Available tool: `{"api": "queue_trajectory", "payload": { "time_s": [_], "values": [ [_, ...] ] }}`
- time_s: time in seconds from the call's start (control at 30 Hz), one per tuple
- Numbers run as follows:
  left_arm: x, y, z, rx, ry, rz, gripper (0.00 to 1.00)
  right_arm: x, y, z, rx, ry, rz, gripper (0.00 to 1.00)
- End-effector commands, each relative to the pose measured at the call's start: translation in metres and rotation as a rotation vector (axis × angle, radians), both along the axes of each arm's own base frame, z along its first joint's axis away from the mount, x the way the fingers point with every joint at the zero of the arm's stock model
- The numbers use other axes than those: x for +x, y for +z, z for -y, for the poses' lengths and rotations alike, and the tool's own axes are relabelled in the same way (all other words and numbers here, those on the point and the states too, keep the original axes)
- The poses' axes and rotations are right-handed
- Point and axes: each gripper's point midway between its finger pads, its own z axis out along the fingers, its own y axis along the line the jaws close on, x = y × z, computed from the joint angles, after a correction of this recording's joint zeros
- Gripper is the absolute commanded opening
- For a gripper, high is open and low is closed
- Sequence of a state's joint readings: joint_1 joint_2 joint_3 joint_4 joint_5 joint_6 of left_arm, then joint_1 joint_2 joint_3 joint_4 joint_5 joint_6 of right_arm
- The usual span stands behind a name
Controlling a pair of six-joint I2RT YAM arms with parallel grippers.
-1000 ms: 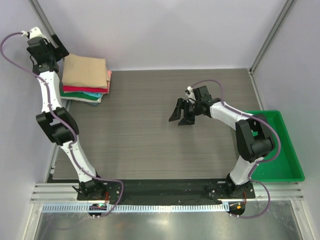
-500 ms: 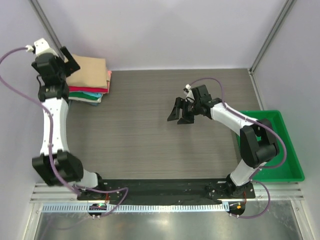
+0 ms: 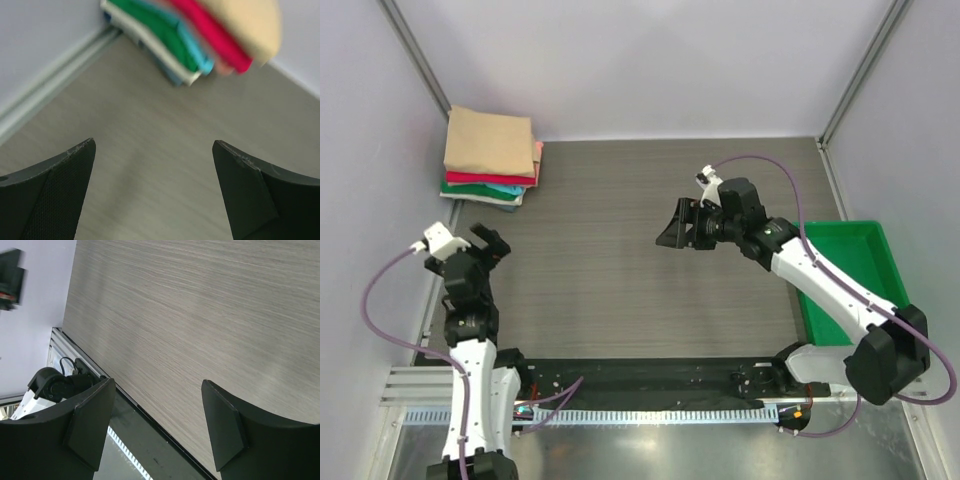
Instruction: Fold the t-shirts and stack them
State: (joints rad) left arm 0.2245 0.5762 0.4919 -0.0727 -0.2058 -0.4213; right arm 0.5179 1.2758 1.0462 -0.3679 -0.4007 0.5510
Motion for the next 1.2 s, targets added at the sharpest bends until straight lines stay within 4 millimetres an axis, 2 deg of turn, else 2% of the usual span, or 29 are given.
{"api": "queue_trajectory", "payload": {
  "time_s": [0.0, 0.03, 0.1, 0.13, 0.17, 0.2, 0.23, 0.3, 0.33, 0.47, 0.5, 0.53, 0.57, 0.67, 0.73, 0.77, 0.8, 0.83, 0.87, 1.0, 1.17],
  "values": [
    [0.003, -0.022, 0.001, -0.011, -0.001, 0.057, 1.00, -0.006, 0.012, 0.006, 0.022, -0.049, 0.053, 0.76],
    [0.005, -0.032, 0.001, -0.018, -0.003, 0.032, 0.99, -0.006, 0.014, 0.008, 0.022, -0.066, 0.063, 0.76],
    [0.010, -0.037, 0.004, -0.029, -0.015, 0.010, 0.94, -0.011, 0.019, 0.011, 0.038, -0.080, 0.081, 0.77],
    [0.014, -0.048, 0.010, -0.036, -0.026, -0.027, 0.93, -0.010, 0.022, 0.013, 0.045, -0.092, 0.096, 0.77],
    [0.017, -0.048, 0.003, -0.020, 0.029, -0.013, 0.93, -0.011, 0.023, 0.013, 0.049, -0.097, 0.100, 0.78],
    [0.019, -0.056, 0.006, 0.019, 0.023, -0.037, 0.93, -0.012, 0.025, 0.015, 0.059, -0.108, 0.104, 0.78],
    [0.024, -0.060, 0.019, 0.057, -0.007, -0.052, 0.93, -0.012, 0.025, 0.015, 0.061, -0.112, 0.105, 0.78],
    [0.030, -0.078, 0.019, 0.138, 0.029, -0.115, 0.94, -0.015, 0.025, 0.016, 0.066, -0.113, 0.102, 0.78],
    [0.034, -0.086, 0.027, 0.153, 0.014, -0.131, 0.93, -0.018, 0.028, 0.018, 0.073, -0.114, 0.111, 0.78],
    [0.053, -0.109, 0.037, 0.175, -0.017, -0.109, 0.94, -0.024, 0.032, 0.024, 0.084, -0.127, 0.130, 0.79],
    [0.057, -0.107, 0.035, 0.191, -0.010, -0.107, 0.92, -0.025, 0.031, 0.025, 0.083, -0.128, 0.129, 0.78],
    [0.063, -0.108, 0.045, 0.219, -0.084, -0.128, 0.91, -0.027, 0.032, 0.026, 0.085, -0.128, 0.132, 0.79],
    [0.071, -0.097, 0.050, 0.238, -0.109, -0.076, 0.91, -0.028, 0.034, 0.028, 0.085, -0.133, 0.139, 0.79],
    [0.080, -0.103, 0.051, 0.284, -0.129, -0.060, 0.95, -0.028, 0.031, 0.032, 0.071, -0.150, 0.145, 0.79],
    [0.083, -0.117, 0.055, 0.292, -0.160, -0.059, 0.97, -0.027, 0.029, 0.032, 0.065, -0.154, 0.138, 0.79],
    [0.091, -0.106, 0.060, 0.313, -0.187, 0.009, 0.97, -0.026, 0.027, 0.032, 0.061, -0.158, 0.132, 0.80],
    [0.095, -0.114, 0.063, 0.325, -0.210, -0.012, 0.93, -0.026, 0.027, 0.032, 0.060, -0.158, 0.129, 0.79],
    [0.097, -0.116, 0.063, 0.333, -0.201, -0.014, 0.94, -0.025, 0.025, 0.032, 0.055, -0.159, 0.126, 0.80],
    [0.093, -0.127, 0.059, 0.320, -0.191, -0.072, 0.96, -0.025, 0.025, 0.032, 0.052, -0.161, 0.125, 0.80],
    [0.101, -0.124, 0.058, 0.306, -0.192, -0.077, 0.98, -0.018, 0.021, 0.036, 0.020, -0.189, 0.141, 0.80],
    [0.100, -0.125, 0.058, 0.305, -0.193, -0.082, 1.00, 0.004, 0.020, 0.047, -0.049, -0.280, 0.181, 0.81]
  ]
}}
